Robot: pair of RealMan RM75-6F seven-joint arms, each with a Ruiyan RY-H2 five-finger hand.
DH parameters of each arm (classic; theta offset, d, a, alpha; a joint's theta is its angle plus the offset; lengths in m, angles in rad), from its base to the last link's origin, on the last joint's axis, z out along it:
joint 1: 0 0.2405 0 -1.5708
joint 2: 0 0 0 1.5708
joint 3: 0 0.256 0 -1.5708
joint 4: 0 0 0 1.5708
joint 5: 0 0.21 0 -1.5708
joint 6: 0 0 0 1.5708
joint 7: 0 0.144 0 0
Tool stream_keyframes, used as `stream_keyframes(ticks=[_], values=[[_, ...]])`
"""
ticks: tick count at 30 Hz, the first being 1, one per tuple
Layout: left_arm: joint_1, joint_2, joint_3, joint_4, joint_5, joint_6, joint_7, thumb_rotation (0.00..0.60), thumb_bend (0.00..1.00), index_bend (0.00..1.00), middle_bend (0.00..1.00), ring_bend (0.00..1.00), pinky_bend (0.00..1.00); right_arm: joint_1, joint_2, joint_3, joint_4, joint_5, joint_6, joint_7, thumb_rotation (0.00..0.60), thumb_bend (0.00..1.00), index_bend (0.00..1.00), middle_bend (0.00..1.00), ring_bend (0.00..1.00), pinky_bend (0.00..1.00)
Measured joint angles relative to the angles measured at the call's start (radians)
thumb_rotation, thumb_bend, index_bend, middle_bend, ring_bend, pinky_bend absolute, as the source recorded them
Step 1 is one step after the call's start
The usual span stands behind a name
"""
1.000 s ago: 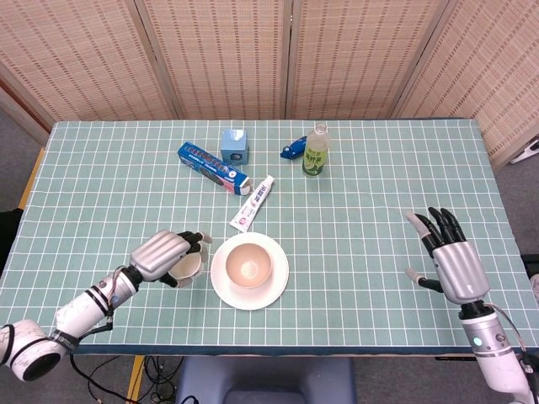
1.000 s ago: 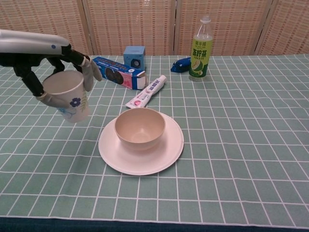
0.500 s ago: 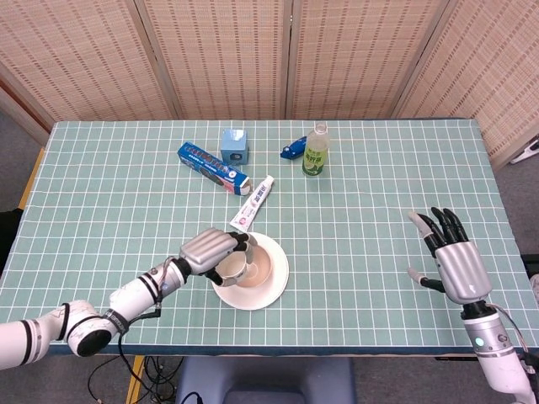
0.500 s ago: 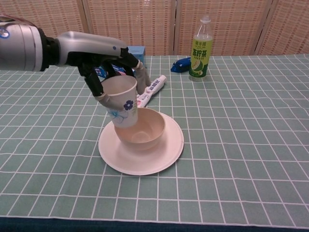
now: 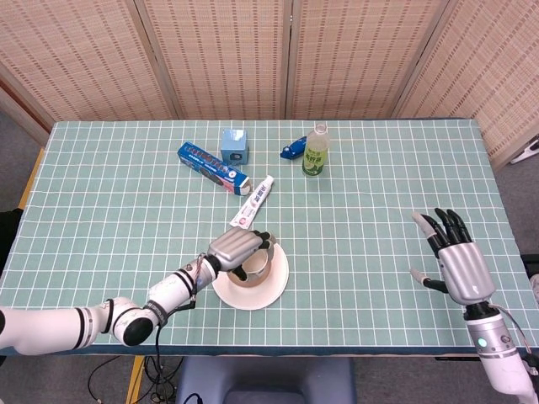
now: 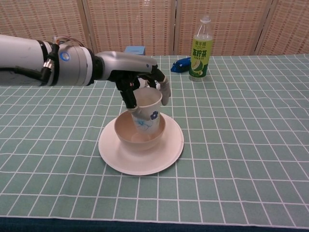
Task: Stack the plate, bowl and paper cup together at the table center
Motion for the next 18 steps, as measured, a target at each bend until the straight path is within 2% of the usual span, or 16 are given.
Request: stream_keyframes(ticks=[7, 9, 12, 15, 18], values=[[-0.018, -0.034, 0.032, 0.026, -0.068, 0.027, 0.055, 0.6, 0.23, 0.36, 0.23, 0.26, 0.65, 0.0, -0.003, 0.0, 0.006, 0.0, -0.003, 0.006, 0.6, 0.14, 0.08, 0.16, 0.0, 0.0], [-0.023, -0.036, 0.042, 0.027, -0.079, 0.03, 0.075, 0.6, 0.23, 0.34, 0.23, 0.23, 0.62, 0.0, -0.003, 0.0, 0.007, 0.001, -0.003, 0.006, 0.6, 0.14, 0.08, 0.16, 0.0, 0.0], [-0.029, -0.03, 0.05, 0.016, -0.102, 0.03, 0.085, 0.6, 0.23, 0.27, 0.19, 0.13, 0.46, 0.0, -0.002, 0.0, 0.007, 0.001, -0.002, 0.006, 0.6, 0.14, 0.08, 0.16, 0.0, 0.0], [-0.033, -0.017, 0.056, 0.001, -0.121, 0.028, 0.091, 0.6, 0.23, 0.17, 0.09, 0.03, 0.31, -0.001, -0.002, 0.0, 0.006, 0.001, 0.0, 0.006, 0.6, 0.14, 0.08, 0.16, 0.0, 0.0], [-0.033, -0.001, 0.06, -0.015, -0.132, 0.033, 0.094, 0.6, 0.23, 0.09, 0.02, 0.0, 0.22, -0.003, 0.0, 0.001, 0.004, 0.0, 0.003, 0.007, 0.6, 0.14, 0.08, 0.16, 0.0, 0.0]])
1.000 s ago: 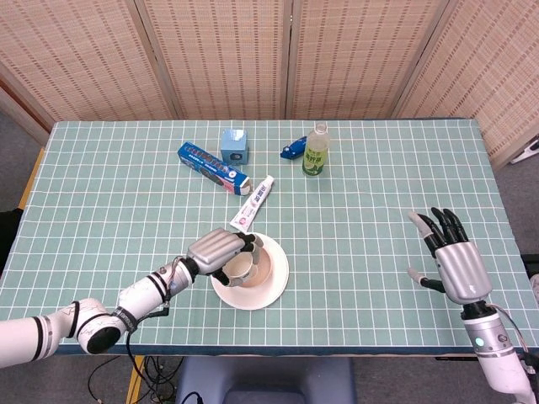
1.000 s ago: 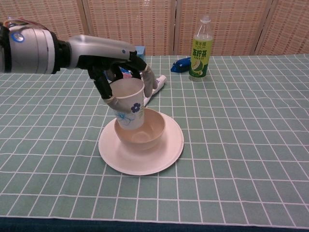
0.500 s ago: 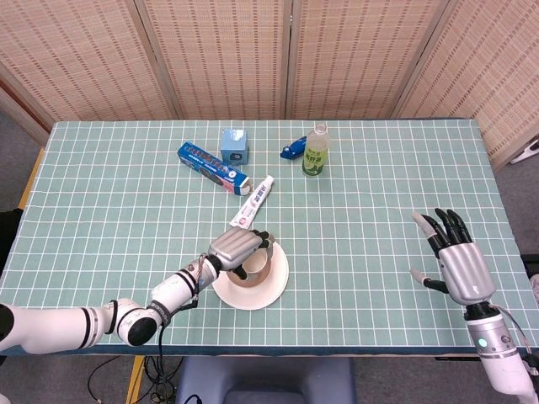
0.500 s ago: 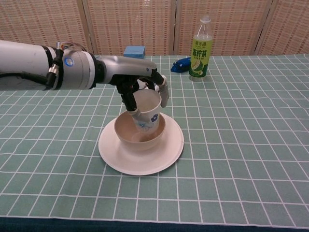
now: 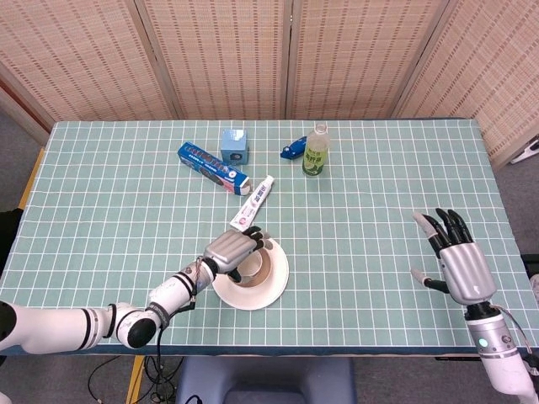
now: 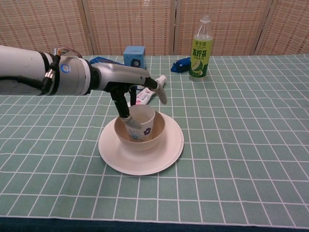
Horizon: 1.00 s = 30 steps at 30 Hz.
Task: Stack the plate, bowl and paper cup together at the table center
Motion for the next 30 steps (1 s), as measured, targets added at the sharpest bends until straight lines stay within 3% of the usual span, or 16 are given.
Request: stream_keyframes(ticks=[5, 16, 30], values=[[0.026, 0.051, -0.007, -0.047, 0.01, 0.039, -0.02, 0.6, 0.23, 0.05, 0.0, 0.0, 0.15, -0.003, 0.008, 0.001, -0.005, -0.003, 0.008, -0.001, 0.6, 0.14, 0.08, 0.16, 0.0, 0.0], [0.2, 0.245, 0.01, -0.161, 0.077, 0.221, -0.09, 0.6, 0.23, 0.07, 0.0, 0.0, 0.15, -0.007, 0.047, 0.003, -0.027, 0.018, -0.011, 0.01, 0.6, 0.15, 0.08, 0.16, 0.0, 0.0], [0.546, 0.343, 0.135, -0.154, 0.232, 0.579, -0.111, 0.6, 0.23, 0.11, 0.0, 0.0, 0.15, -0.03, 0.073, -0.009, -0.019, 0.067, -0.037, 0.041, 0.6, 0.16, 0.08, 0.16, 0.0, 0.0]])
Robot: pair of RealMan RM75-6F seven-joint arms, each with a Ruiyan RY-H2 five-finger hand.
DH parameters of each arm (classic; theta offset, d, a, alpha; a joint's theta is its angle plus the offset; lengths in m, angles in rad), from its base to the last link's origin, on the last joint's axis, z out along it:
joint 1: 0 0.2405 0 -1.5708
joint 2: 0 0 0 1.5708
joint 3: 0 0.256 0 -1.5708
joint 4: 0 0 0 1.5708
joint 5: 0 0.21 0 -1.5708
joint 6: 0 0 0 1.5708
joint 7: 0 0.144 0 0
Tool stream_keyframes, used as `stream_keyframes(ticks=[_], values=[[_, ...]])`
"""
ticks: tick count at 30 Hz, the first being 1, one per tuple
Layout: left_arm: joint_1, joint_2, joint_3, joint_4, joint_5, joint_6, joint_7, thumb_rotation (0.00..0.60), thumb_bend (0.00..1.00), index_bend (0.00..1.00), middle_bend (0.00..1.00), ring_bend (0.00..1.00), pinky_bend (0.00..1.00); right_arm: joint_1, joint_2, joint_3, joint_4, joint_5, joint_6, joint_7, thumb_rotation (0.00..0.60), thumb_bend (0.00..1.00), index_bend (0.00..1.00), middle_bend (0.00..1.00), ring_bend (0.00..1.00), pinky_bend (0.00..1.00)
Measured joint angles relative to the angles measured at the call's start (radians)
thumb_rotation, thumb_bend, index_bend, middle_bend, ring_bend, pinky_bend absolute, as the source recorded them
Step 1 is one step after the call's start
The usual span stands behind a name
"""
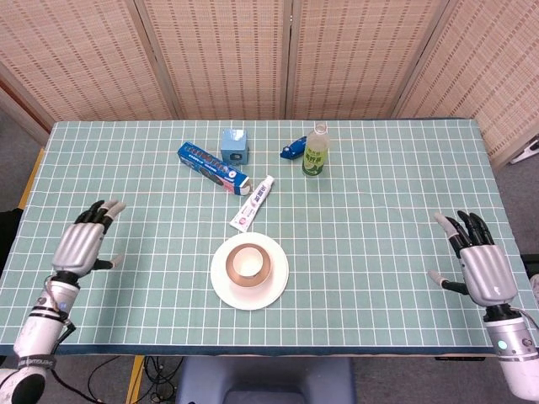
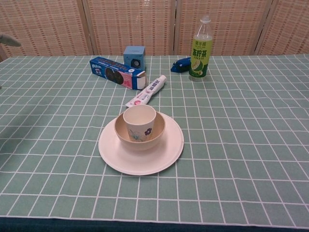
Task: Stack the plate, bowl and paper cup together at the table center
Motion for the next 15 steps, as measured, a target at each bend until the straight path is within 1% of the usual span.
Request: stream_keyframes(ticks=[7, 15], values=[[0.151, 0.019, 0.04, 0.023, 0.073, 0.125, -0.04, 0.6, 0.23, 0.11, 0.0, 0.0, 0.15, -0.029, -0.002, -0.023, 0.017, 0.007, 0.003, 0.033, 0.6, 0.16, 0.08, 0.16, 0.0, 0.0], [0.317, -0.018, 0.064, 0.076, 0.149, 0.289, -0.042, 0.6, 0.23, 0.12, 0.0, 0.0, 0.15, -0.085, -0.015, -0.047, 0.023, -0.013, 0.07, 0.049, 0.6, 0.16, 0.08, 0.16, 0.0, 0.0]])
